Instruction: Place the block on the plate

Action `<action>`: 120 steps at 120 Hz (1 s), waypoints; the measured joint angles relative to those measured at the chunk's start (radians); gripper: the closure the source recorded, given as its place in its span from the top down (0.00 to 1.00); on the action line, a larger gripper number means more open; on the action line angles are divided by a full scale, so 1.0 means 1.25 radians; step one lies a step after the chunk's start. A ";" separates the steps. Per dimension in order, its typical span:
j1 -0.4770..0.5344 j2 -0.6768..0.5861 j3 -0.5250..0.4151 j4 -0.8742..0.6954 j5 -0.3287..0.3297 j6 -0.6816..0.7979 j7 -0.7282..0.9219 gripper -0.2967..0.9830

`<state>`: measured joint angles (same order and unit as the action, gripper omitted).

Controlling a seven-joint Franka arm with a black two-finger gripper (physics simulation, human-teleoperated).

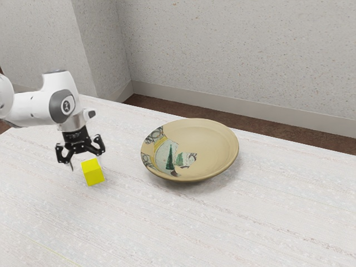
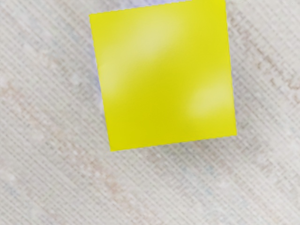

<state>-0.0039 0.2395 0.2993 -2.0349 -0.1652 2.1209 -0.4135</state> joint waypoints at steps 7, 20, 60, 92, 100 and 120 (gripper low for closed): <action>0.001 0.022 0.000 0.012 -0.002 0.013 -0.031 0.77; 0.002 0.071 0.000 0.056 -0.004 0.030 -0.077 0.77; 0.003 0.117 0.002 0.061 -0.031 0.073 -0.165 0.77; 0.003 0.127 0.013 0.057 -0.051 0.082 -0.195 0.75; 0.003 0.128 0.013 0.057 -0.055 0.084 -0.201 0.72; 0.003 0.130 0.013 0.057 -0.060 0.086 -0.212 0.60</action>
<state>-0.0001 0.4025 0.3159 -1.9638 -0.2401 2.2283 -0.6782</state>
